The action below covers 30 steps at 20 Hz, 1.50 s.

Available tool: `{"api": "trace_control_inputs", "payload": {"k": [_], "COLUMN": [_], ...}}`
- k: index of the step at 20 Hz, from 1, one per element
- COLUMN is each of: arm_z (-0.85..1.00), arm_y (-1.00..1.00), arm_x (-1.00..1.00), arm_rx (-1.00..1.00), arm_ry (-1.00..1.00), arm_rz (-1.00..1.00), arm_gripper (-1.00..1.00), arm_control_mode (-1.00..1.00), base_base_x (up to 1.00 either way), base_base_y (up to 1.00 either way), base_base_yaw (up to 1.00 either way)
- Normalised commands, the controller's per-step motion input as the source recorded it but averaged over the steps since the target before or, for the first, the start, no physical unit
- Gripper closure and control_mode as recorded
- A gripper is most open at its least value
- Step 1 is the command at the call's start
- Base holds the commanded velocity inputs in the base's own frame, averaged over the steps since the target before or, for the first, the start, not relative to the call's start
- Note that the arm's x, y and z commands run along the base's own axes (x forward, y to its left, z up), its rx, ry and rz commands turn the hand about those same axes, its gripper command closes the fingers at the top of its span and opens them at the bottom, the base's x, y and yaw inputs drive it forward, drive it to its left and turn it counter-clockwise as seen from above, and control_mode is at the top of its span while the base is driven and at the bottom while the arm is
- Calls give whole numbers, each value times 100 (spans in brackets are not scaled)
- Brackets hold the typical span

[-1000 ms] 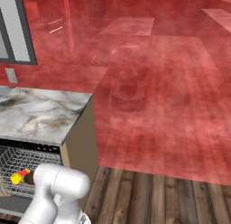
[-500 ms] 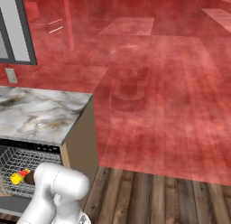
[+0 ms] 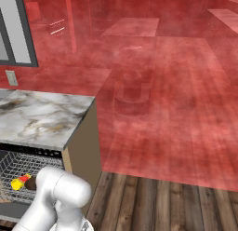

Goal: Pick up the cup and bowl from the counter, place them in the dishwasher, and close the dishwasher door.

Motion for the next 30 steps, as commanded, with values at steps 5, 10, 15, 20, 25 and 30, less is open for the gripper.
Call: {"api": "trace_control_inputs", "payload": {"k": [5, 10, 15, 20, 25, 30], "arm_z": [-59, -62, -44, -84, -100, -100], "arm_y": [0, 0, 0, 37, 59, 60], "arm_x": [-5, 0, -3, -25, -47, -34], "arm_rx": [14, 29, 55, 45, 34, 23], "arm_ry": [-42, -36, -20, -7, -5, 0], "arm_rz": [7, 12, 12, 3, 2, 0], "arm_gripper": [-100, -100, -100, -100, -100, -100], "arm_control_mode": [-100, -100, -100, -100, -100, -100], "base_base_x": [0, 0, 0, 0, 0, 0], "base_base_y": [0, 0, 0, 0, 0, 0], "base_base_yaw": [0, 0, 0, 0, 0, 0]}}
